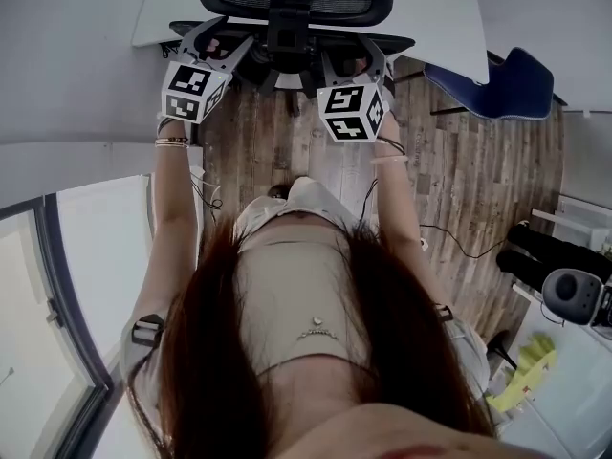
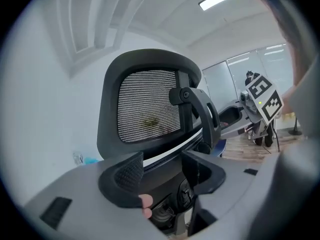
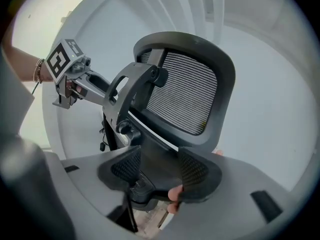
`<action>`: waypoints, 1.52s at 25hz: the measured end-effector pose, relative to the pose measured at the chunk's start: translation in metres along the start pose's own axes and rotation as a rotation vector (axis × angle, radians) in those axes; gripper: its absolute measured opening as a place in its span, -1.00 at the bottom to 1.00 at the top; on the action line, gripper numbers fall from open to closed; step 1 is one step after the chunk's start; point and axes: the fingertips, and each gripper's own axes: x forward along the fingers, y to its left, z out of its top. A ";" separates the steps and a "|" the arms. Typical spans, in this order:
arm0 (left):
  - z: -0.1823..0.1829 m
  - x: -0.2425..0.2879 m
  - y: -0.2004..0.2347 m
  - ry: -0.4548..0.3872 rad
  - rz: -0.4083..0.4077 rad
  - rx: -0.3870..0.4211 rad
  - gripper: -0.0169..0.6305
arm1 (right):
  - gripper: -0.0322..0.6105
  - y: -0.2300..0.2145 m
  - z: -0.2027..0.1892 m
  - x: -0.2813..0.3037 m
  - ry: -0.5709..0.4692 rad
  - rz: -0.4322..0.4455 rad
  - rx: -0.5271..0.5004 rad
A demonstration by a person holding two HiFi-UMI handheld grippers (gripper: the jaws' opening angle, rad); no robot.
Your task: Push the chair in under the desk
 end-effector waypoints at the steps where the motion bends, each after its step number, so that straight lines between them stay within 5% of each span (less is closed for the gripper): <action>1: 0.000 -0.002 -0.001 0.001 0.003 0.001 -0.22 | -0.13 0.001 -0.002 -0.002 0.004 0.005 0.007; 12: -0.009 -0.032 -0.032 0.004 0.013 -0.029 -0.38 | -0.27 0.016 -0.009 -0.037 -0.006 -0.001 0.101; 22: -0.011 -0.069 -0.069 -0.017 0.062 -0.079 -0.73 | -0.57 0.024 -0.009 -0.086 -0.049 -0.063 0.136; 38: -0.006 -0.106 -0.115 -0.053 0.086 -0.162 -0.93 | -0.77 0.035 -0.014 -0.134 -0.079 -0.113 0.174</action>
